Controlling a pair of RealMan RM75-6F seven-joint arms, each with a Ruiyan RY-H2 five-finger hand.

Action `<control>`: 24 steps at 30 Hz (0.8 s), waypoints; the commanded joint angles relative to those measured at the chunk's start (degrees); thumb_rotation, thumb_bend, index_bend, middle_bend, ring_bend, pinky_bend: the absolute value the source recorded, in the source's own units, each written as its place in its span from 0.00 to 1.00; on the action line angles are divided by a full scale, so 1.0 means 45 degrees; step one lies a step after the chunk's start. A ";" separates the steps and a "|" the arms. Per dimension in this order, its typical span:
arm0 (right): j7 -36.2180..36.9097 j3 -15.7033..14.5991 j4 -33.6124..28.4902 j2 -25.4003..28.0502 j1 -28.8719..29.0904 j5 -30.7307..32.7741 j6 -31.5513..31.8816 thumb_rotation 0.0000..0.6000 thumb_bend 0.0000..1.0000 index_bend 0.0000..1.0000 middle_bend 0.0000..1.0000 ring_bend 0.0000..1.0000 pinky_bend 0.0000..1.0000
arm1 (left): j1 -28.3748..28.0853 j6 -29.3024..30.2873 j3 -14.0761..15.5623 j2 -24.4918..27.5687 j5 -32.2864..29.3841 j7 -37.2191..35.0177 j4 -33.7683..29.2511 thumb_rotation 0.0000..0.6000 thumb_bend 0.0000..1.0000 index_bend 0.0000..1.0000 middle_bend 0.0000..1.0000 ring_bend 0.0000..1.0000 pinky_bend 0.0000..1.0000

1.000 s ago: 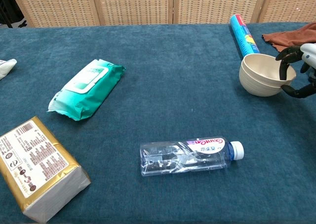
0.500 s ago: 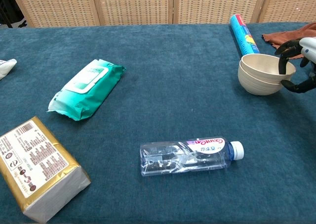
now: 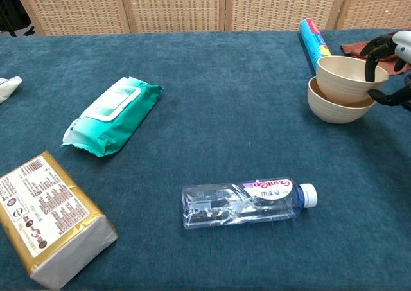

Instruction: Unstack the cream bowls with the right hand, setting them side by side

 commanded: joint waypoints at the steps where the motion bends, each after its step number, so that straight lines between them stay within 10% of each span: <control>1: -0.0126 0.0058 -0.0126 0.0133 0.0050 -0.0001 0.0026 1.00 0.44 0.57 0.19 0.13 0.33 | 0.0002 0.0007 -0.0001 -0.0001 0.0003 -0.0001 -0.0004 1.00 0.18 0.27 0.00 0.00 0.05; 24: -0.1301 0.0616 -0.1754 0.0285 0.0852 0.0247 0.0085 1.00 0.44 0.57 0.19 0.13 0.33 | 0.0124 0.0344 0.0038 0.0113 0.0374 -0.0179 -0.0164 1.00 0.18 0.27 0.00 0.00 0.05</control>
